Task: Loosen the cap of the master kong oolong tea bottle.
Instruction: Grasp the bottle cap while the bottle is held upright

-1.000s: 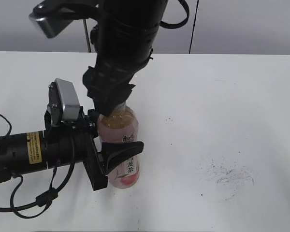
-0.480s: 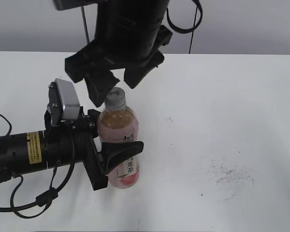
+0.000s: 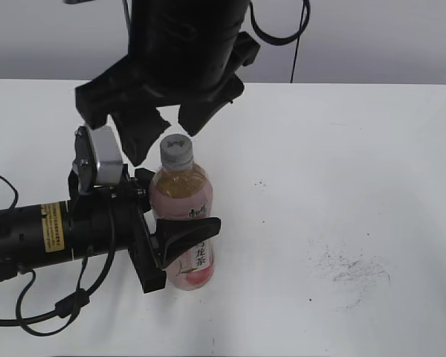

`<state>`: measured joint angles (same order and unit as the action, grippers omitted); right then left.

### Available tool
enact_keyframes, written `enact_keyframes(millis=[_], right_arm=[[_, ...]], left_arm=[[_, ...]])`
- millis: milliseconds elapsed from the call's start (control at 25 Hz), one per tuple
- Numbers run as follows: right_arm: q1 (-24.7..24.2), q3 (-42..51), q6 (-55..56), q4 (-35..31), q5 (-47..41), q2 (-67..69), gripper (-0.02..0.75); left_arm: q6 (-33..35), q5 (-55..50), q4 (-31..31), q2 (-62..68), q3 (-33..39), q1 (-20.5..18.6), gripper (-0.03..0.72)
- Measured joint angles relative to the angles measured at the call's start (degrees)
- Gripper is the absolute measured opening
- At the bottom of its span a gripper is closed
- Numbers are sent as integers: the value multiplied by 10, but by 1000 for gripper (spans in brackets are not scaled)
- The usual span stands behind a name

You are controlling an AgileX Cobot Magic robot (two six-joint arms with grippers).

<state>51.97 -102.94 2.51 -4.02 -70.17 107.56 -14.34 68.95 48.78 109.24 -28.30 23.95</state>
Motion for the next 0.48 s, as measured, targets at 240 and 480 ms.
enact_keyframes(millis=[240,480], right_arm=[[4,0,9,32,0,0,508],[4,0,11,40,0,3,486]], left_arm=[[0,0,0,0,0,0,427],[0,0,0,0,0,0,427]])
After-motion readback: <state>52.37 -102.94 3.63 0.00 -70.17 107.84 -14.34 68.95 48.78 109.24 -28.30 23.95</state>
